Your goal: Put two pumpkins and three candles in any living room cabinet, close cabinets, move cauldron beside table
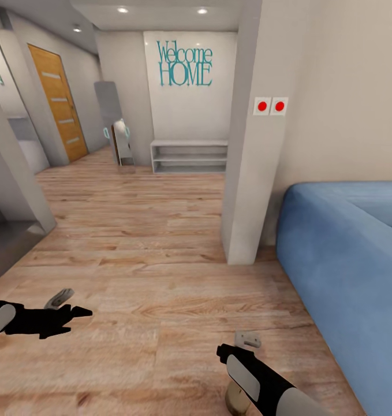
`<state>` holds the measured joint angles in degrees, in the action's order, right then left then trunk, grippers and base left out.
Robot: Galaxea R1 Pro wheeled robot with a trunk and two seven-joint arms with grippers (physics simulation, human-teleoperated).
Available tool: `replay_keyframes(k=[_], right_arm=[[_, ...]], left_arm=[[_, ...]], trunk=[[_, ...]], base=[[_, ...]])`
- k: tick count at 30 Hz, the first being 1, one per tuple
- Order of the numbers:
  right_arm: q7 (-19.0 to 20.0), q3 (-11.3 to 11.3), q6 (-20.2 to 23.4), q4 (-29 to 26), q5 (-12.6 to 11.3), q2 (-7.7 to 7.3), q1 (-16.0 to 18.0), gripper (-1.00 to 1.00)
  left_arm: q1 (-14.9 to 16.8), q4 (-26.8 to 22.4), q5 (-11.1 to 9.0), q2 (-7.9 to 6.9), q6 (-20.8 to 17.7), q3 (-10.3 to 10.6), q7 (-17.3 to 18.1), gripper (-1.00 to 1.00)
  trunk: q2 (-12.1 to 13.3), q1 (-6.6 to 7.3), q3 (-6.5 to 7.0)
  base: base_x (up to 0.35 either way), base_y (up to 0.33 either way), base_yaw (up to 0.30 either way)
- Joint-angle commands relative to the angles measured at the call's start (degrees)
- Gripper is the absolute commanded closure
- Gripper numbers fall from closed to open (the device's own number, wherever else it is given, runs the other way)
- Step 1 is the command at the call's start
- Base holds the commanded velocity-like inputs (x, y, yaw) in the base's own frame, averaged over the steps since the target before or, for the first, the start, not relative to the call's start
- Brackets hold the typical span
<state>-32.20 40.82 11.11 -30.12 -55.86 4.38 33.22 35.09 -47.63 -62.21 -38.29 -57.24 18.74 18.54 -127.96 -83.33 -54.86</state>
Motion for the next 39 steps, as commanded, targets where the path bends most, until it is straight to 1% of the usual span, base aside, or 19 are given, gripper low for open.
replay_keyframes(k=[1, 8, 11, 13, 16, 21, 30, 38, 39], right_arm=[[-0.40, 0.32, 0.25, -0.05, -0.25, -0.03, 0.05, -1.00], [-0.45, 0.32, -0.71, 0.15, -0.73, 0.02, 0.01, -1.00], [-0.48, 0.33, -0.86, 1.34, -0.72, 0.05, 0.01, -1.00], [-0.49, 0.35, -1.22, 3.01, -0.46, 0.03, 0.03, -1.00], [-0.49, 0.39, -2.29, 4.43, -0.23, 0.02, 0.03, -1.00], [-0.44, 0.40, -3.21, 5.18, -0.14, 0.04, 0.01, -1.00], [-0.40, 0.41, -3.42, 5.50, -0.13, 0.10, 0.01, -1.00], [-0.40, 0.41, -4.04, 5.51, -0.12, 0.11, 0.00, -1.00], [-0.40, 0.41, -4.09, 5.53, -0.12, 0.11, 0.00, -1.00]], left_arm=[[0.07, 0.02, 0.41, -0.11, 0.02, 0.21, 0.70, -1.00], [0.07, 0.02, 0.60, -0.58, 0.02, 0.32, 1.13, -1.00], [0.02, -0.03, 0.76, -1.29, 0.00, 0.23, 1.14, -1.00], [0.00, -0.17, 0.65, -2.07, -0.04, 0.24, 1.15, -1.00], [-0.01, -0.20, 0.56, -2.61, -0.06, 0.20, 1.21, -1.00], [-0.02, -0.26, 0.45, -3.68, -0.07, 0.24, 1.53, -1.00], [-0.09, -1.91, 0.43, -3.89, -0.07, 0.41, 1.59, -1.00], [-0.10, -2.10, 0.35, -3.90, -0.07, 0.42, 1.61, -1.00], [-0.07, -2.11, 0.33, -3.90, -0.07, 0.42, 1.67, -1.00]], trunk=[[-0.44, -0.22, -0.24], [-3.25, -1.75, -1.50], [-4.45, -2.41, -2.03], [-5.25, -2.85, -2.39], [-6.46, -3.51, -2.93], [-8.46, -4.61, -3.83], [-12.07, -6.59, -5.44], [-15.28, -8.34, -6.88], [-15.29, -8.37, -7.10]], base=[[0.000, 0.000, 0.000], [0.000, 0.000, 0.000], [0.000, 0.000, 0.000], [0.000, 0.000, 0.000], [0.000, 0.000, 0.000], [0.000, 0.000, 0.000], [0.000, 0.000, 0.000], [0.000, 0.000, 0.000], [0.000, 0.000, 0.000]])
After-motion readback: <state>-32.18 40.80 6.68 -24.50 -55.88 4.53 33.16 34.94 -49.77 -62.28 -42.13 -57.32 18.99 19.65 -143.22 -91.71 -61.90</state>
